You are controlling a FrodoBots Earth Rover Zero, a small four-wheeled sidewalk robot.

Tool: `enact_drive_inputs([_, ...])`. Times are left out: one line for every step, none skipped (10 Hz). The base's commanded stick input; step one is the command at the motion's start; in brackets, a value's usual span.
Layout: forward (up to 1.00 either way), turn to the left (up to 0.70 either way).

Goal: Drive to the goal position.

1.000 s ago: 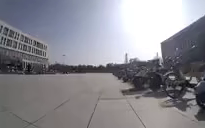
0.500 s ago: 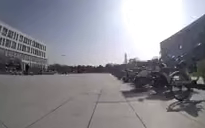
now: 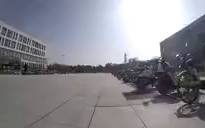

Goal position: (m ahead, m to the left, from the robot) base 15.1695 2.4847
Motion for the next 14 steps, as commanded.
enact_drive_inputs([0.50,0.00])
enact_drive_inputs([0.50,0.00])
enact_drive_inputs([0.50,0.00])
enact_drive_inputs([0.50,0.00])
enact_drive_inputs([0.50,0.00])
enact_drive_inputs([0.50,0.00])
enact_drive_inputs([0.50,0.00])
enact_drive_inputs([0.50,0.00])
enact_drive_inputs([0.50,0.00])
enact_drive_inputs([0.50,0.00])
enact_drive_inputs([0.50,0.00])
enact_drive_inputs([0.50,0.00])
enact_drive_inputs([0.50,0.00])
enact_drive_inputs([0.50,0.00])
